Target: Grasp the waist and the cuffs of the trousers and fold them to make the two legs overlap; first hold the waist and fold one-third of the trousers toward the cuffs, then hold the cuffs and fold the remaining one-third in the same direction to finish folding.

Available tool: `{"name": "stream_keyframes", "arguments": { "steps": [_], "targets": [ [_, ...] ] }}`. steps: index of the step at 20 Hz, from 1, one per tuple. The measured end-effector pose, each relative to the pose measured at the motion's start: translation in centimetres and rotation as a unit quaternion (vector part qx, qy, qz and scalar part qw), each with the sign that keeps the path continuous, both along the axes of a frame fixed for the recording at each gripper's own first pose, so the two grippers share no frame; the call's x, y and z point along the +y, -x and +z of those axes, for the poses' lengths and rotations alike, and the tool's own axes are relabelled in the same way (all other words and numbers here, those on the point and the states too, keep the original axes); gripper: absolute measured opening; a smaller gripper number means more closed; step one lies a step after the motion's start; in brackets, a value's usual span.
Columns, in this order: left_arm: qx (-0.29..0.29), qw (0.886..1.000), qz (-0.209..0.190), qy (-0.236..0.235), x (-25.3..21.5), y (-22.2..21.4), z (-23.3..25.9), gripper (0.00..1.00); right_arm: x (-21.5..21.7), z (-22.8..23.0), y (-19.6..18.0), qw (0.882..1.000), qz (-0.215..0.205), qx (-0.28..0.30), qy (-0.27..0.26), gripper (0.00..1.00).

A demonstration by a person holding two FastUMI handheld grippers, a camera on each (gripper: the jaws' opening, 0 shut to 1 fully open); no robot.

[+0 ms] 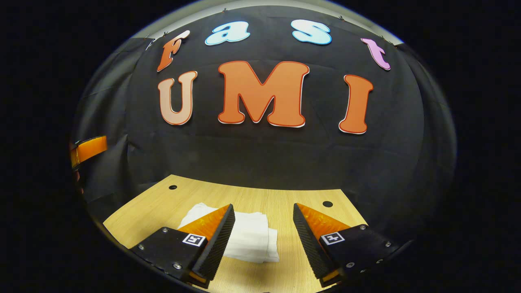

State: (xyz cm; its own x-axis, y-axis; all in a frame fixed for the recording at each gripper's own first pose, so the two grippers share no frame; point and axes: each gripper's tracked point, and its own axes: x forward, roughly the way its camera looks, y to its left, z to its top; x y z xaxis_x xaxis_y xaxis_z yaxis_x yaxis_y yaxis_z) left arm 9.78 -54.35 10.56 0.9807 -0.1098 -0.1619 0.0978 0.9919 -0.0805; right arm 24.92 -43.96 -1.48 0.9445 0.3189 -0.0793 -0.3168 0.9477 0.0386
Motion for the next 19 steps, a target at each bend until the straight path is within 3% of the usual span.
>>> {"name": "stream_keyframes", "arguments": {
  "steps": [8,19],
  "targets": [
    [-0.041,0.999,0.023,0.004,1.6,0.5,1.0,1.00,0.5,0.6,1.0,1.000,0.000,-0.001,-0.010,0.90],
    [-0.043,0.999,0.029,0.006,2.7,1.1,0.1,1.00,-0.2,2.7,2.6,0.999,-0.023,-0.040,-0.002,0.91]
  ]
}}
